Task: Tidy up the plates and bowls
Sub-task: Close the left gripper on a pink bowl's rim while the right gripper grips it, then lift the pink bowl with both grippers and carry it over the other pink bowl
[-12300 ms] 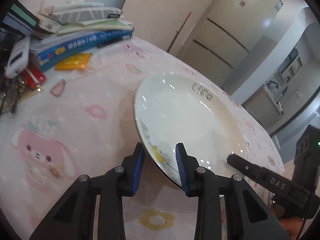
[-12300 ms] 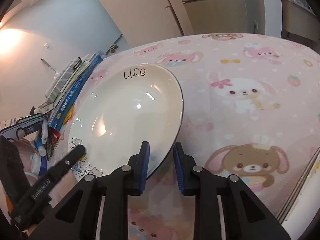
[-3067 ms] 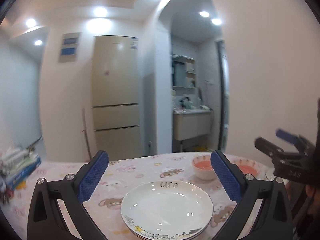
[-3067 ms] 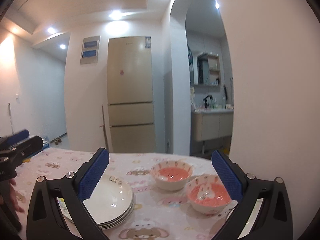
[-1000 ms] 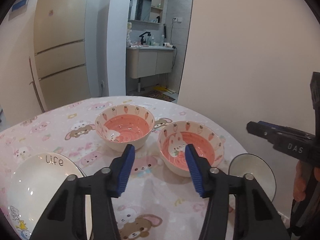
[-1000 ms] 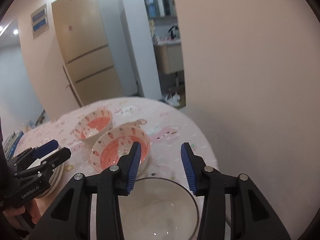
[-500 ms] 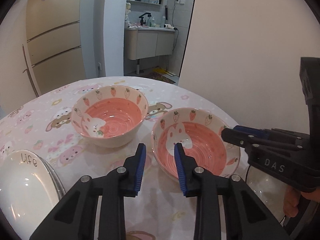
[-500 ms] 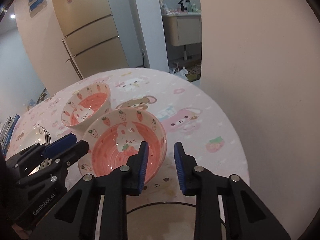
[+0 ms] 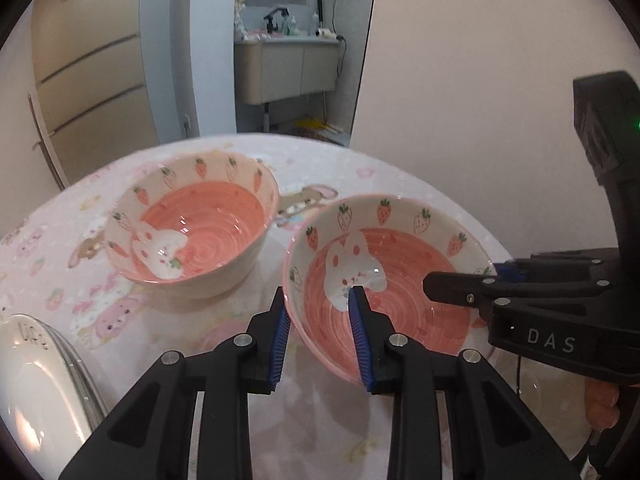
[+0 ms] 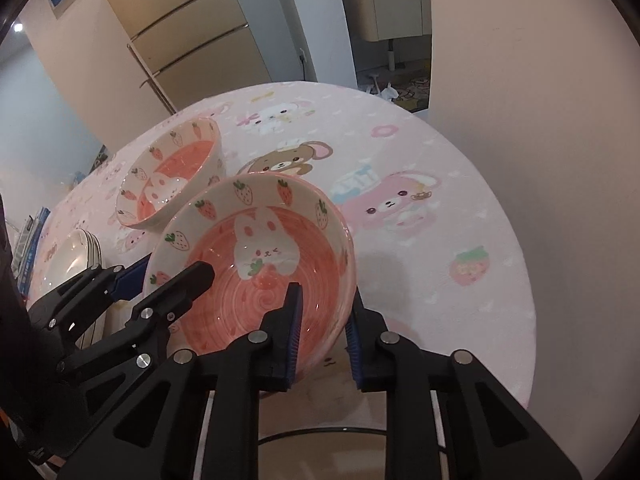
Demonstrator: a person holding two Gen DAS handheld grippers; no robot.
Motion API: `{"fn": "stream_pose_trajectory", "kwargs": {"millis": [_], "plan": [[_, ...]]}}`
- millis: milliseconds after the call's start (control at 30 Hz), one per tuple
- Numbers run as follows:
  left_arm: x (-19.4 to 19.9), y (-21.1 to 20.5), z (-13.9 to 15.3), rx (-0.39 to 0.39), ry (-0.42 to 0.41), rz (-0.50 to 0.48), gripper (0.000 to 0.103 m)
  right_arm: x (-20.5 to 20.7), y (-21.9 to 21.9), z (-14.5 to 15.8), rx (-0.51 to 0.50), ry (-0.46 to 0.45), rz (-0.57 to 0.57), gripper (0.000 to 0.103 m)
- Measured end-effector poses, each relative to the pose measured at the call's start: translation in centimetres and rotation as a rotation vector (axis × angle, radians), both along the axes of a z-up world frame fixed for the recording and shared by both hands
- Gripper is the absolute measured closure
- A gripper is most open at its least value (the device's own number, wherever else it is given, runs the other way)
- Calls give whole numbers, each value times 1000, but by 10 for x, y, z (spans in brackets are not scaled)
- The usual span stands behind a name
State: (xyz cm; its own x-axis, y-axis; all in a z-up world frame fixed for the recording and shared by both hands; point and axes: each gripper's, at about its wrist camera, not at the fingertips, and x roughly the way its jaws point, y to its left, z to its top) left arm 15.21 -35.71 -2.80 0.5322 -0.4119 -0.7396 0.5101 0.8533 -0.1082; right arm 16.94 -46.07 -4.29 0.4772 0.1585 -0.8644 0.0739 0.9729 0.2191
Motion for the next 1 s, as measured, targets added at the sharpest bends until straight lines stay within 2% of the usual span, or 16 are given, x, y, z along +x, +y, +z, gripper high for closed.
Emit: {"fn": "stream_pose_trajectory", "kwargs": {"millis": [167, 233, 300, 433, 567, 733, 1000], "plan": [[-1, 3, -1, -5, -13, 21, 77, -2, 2, 2, -6, -17, -1, 86], [-1, 6, 0, -6, -13, 35, 84, -6, 4, 8, -32, -46, -8, 90], [-2, 10, 2, -4, -12, 35, 86, -10, 8, 16, -74, -80, -5, 91], [-9, 15, 13, 8, -65, 41, 86, -14, 16, 29, -98, -113, 6, 91], [-8, 28, 26, -28, -58, 51, 87, -16, 22, 43, -92, -140, 13, 91], [-12, 46, 47, -38, -91, 69, 87, -17, 34, 61, -74, -179, 31, 91], [-9, 66, 71, -61, -121, 118, 87, -6, 57, 88, -100, -244, 53, 91]]}}
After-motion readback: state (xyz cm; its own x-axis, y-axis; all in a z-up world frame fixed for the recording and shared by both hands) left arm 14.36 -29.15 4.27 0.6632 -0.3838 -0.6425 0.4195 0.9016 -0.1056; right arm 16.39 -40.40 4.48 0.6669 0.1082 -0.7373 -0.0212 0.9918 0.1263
